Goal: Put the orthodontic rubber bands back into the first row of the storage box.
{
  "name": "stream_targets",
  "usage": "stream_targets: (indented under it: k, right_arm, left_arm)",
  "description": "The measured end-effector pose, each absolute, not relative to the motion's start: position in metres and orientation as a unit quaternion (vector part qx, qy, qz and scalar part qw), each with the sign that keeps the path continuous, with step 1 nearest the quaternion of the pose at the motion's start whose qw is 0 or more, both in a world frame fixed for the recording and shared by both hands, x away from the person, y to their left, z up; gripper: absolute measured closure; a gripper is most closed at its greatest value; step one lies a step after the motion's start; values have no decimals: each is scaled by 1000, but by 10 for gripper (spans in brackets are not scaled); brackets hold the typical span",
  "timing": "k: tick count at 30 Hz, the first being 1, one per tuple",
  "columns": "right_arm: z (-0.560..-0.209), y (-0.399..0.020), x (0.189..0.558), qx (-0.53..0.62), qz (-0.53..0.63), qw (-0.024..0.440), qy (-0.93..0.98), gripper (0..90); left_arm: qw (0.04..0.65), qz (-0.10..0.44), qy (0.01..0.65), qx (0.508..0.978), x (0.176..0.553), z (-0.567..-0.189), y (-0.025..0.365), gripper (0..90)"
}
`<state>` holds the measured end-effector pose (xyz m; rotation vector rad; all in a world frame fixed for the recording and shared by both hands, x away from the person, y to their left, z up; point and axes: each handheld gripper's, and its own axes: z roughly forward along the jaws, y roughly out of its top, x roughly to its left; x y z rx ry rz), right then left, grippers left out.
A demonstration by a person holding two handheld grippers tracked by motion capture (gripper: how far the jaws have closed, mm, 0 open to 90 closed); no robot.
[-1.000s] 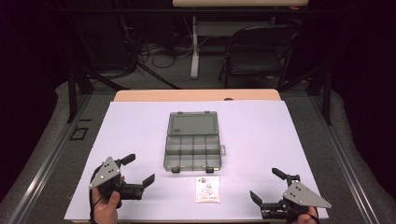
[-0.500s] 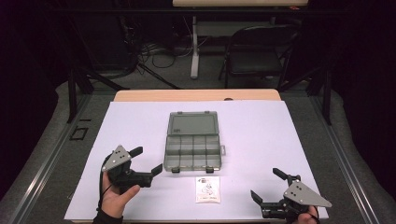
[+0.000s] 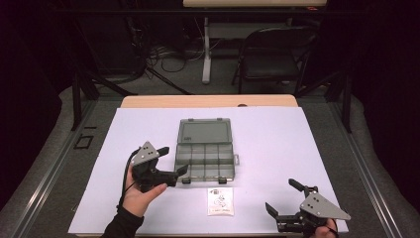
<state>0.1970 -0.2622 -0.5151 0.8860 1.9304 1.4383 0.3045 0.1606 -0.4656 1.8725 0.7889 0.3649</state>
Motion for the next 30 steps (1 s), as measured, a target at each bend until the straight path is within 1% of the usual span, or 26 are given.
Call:
stream_targets:
  k: [4,7,14,19,24,26,30]
  right_arm:
    - [-515,-263,197,333,537,285,721,0]
    - [-515,-264,197,333,537,284,721,0]
    - [-515,-263,198,331,537,284,722,0]
    - [-515,-263,198,331,537,284,722,0]
    - [-515,-262,198,331,538,285,721,0]
    - [-515,-263,198,331,537,284,722,0]
    - [-515,-263,197,331,537,284,723,0]
  left_arm:
    - [505,150,319,788,308,-464,148,85]
    - [501,149,320,790,310,-464,143,136]
    - [493,138,319,797,314,-469,133,165]
    - [486,136,314,804,313,-471,129,208]
    - [478,124,301,816,310,-475,122,271]
    - [474,116,291,823,309,-478,118,313]
    - [466,105,280,833,305,-482,110,344]
